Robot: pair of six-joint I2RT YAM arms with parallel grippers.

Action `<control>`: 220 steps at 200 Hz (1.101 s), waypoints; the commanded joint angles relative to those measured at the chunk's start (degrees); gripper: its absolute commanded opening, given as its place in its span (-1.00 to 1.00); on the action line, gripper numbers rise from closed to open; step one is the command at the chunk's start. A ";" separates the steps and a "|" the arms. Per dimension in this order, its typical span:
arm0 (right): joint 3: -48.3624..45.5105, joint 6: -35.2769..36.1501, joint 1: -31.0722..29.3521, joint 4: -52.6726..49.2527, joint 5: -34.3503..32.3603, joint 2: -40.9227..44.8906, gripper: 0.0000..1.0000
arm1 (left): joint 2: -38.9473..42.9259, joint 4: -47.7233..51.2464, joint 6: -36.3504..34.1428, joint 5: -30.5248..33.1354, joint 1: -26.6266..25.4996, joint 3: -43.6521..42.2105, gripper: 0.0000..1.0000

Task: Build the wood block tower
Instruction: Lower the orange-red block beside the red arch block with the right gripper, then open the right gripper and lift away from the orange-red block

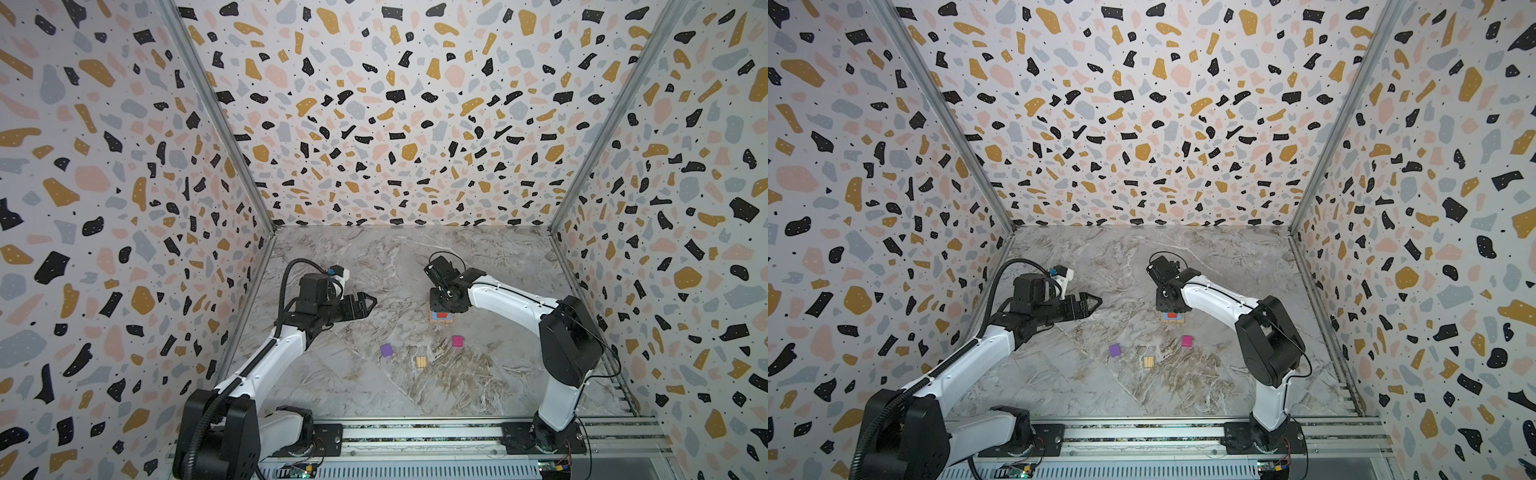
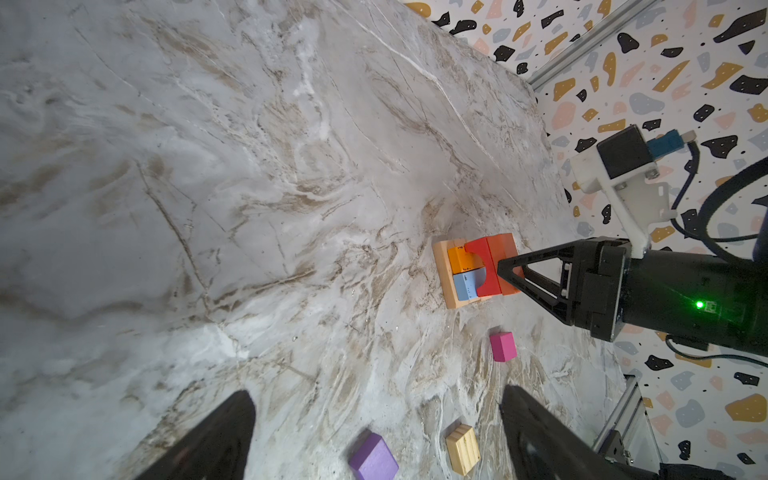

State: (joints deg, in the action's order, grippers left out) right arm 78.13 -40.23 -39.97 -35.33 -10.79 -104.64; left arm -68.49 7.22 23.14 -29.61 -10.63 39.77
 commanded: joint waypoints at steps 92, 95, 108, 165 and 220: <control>0.35 0.50 0.15 -1.14 -0.11 1.34 -0.06 | -0.02 -1.87 -0.55 -0.19 -0.25 0.20 0.87; 0.36 0.61 0.15 -1.14 -0.11 1.33 -0.04 | 0.02 -1.89 -0.55 -0.20 -0.26 0.16 0.87; 0.49 0.59 0.15 -1.28 -0.19 1.29 0.00 | 0.02 -1.89 -0.55 -0.24 -0.27 0.22 0.87; 1.04 1.87 0.15 -1.75 -0.35 2.45 0.26 | 0.00 -1.87 -0.55 -0.26 -0.24 0.24 0.87; -2.58 5.65 0.15 -0.03 -0.55 10.73 0.88 | 0.02 -1.91 -0.55 -0.34 -0.26 0.22 0.87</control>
State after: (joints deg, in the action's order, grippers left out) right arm 76.88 -37.01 -39.97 -35.29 -10.72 -101.23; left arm -68.49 7.22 23.16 -29.61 -10.68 39.77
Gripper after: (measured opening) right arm 0.881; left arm 0.936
